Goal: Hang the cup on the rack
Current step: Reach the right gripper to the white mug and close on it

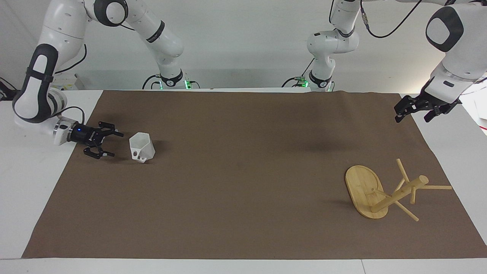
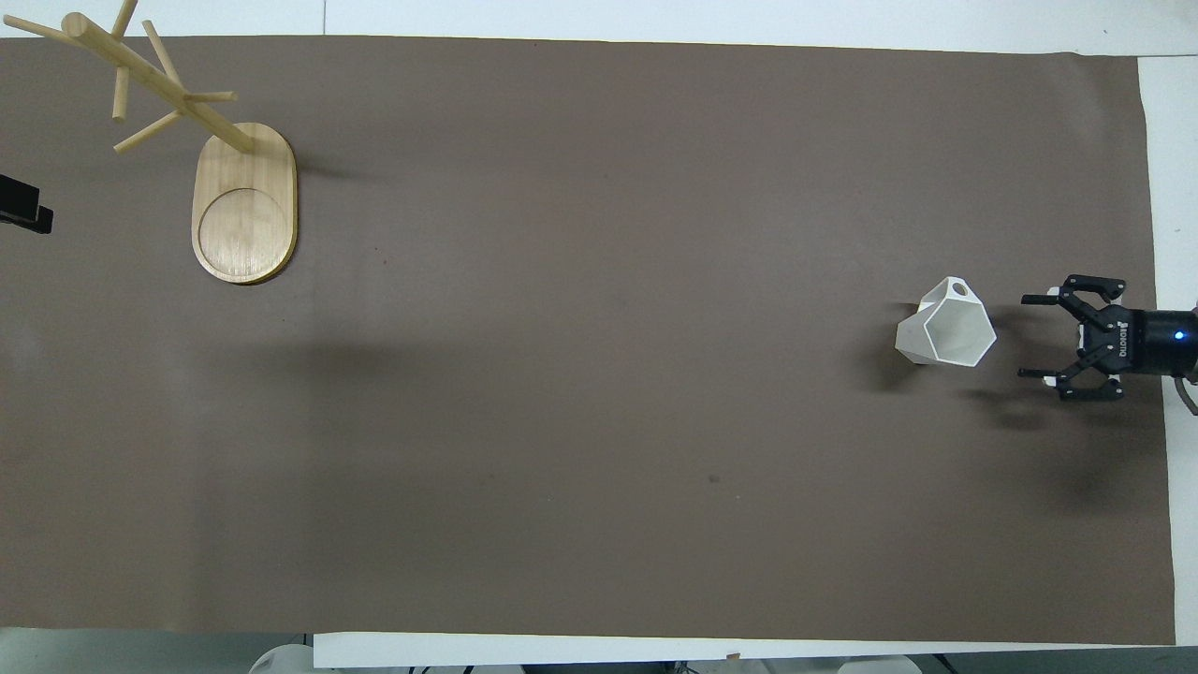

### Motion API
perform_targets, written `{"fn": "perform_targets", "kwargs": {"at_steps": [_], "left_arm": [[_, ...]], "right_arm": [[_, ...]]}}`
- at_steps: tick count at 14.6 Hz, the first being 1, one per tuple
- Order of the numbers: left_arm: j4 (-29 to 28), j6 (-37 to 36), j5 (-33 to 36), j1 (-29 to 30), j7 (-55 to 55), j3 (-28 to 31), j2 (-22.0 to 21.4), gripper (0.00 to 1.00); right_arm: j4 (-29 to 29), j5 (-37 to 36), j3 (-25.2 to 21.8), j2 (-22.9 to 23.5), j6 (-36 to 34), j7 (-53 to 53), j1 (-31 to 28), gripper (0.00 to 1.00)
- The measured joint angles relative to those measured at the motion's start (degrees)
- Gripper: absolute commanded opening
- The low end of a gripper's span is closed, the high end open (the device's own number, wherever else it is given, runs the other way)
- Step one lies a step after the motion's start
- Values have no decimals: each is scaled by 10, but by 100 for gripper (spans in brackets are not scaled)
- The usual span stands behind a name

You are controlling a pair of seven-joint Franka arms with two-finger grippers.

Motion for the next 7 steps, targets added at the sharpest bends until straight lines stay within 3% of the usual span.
{"fn": "perform_targets", "kwargs": {"at_steps": [7], "left_arm": [[0, 0, 0, 0, 0, 0, 0, 100]], "right_arm": [[-47, 41, 5, -12, 12, -29, 29, 100]]}}
